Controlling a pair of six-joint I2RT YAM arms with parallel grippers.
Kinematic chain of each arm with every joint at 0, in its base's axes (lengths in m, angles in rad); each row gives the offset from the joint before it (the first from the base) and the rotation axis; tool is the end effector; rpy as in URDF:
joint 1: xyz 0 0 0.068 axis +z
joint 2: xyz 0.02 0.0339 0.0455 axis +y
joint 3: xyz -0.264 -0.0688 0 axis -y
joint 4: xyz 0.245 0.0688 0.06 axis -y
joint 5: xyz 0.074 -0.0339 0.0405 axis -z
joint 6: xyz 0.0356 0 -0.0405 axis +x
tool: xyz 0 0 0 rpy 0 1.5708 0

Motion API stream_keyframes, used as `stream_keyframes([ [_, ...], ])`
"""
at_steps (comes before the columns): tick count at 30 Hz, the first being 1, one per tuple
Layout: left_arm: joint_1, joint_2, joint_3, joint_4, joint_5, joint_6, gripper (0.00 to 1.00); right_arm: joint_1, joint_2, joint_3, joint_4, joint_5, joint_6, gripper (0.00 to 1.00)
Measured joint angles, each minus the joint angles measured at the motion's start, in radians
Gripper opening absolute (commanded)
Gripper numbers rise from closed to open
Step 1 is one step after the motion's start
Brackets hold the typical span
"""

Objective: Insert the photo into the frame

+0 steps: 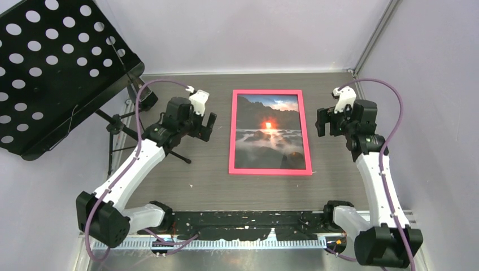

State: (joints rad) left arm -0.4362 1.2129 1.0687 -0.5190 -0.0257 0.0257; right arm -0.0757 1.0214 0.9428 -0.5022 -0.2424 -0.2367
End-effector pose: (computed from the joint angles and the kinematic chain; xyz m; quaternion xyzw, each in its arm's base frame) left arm 0.2405 -0.1111 0.3175 0.2002 0.8761 -0.0780 0.4315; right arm 0.2219 -0.0083 0.3197 -0.1275 0.8661 0.0317 0.4824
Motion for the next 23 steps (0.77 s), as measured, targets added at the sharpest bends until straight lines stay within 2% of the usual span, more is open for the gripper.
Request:
stream_keyframes([
  [3, 0.014, -0.051, -0.043, 0.051, 0.000, -0.002, 0.99, 0.000, -0.077, -0.021, 0.016, 0.038, 0.004, 0.99],
  [12, 0.029, -0.266, -0.150, 0.179, -0.009, -0.014, 0.99, 0.000, -0.252, -0.094, 0.045, 0.104, -0.005, 0.96],
  [23, 0.038, -0.285, -0.159, 0.224, -0.034, -0.018, 0.99, -0.027, -0.296, -0.124, 0.069, 0.121, -0.032, 0.96],
])
